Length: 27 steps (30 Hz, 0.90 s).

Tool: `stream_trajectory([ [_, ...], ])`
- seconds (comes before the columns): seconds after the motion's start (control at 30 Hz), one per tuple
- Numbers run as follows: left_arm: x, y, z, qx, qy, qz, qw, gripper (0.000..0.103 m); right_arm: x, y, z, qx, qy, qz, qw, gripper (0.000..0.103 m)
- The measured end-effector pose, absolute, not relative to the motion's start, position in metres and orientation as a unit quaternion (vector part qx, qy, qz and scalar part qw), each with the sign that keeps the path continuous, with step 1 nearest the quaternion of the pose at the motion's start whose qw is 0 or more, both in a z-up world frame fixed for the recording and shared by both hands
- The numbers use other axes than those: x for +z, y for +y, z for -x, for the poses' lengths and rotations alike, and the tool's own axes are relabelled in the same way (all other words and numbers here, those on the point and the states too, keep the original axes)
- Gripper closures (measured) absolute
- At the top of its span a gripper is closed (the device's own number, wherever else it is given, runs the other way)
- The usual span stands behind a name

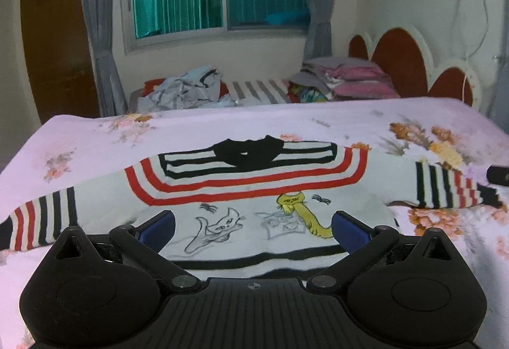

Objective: Fold small clothes
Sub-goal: 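Move both grippers down toward the striped sweater, then grasp the black cuff of a sleeve with the right gripper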

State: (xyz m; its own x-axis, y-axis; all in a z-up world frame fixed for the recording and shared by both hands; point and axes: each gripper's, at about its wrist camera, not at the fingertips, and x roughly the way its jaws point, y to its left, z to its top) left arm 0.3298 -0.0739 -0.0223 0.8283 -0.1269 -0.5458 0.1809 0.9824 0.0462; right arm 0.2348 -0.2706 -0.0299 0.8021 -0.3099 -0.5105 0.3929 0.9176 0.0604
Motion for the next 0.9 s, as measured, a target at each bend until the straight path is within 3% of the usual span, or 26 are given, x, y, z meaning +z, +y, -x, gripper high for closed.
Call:
stream_trajectory([
  [0.13,-0.023,-0.102,-0.35,-0.079,0.283,-0.06,0.954,0.0,-0.042,-0.312,-0.253,-0.196,0.258,-0.107,0.94,0.015],
  [0.57,-0.06,-0.175,-0.395,-0.122,0.368,-0.047,0.921,0.0,-0.112,-0.443,-0.272,-0.257,0.283,-0.23,0.895,0.048],
  [0.9,-0.071,-0.198,-0.41,-0.098,0.395,-0.095,0.909,0.0,-0.174,-0.525,-0.272,-0.275,0.265,-0.366,0.849,0.053],
])
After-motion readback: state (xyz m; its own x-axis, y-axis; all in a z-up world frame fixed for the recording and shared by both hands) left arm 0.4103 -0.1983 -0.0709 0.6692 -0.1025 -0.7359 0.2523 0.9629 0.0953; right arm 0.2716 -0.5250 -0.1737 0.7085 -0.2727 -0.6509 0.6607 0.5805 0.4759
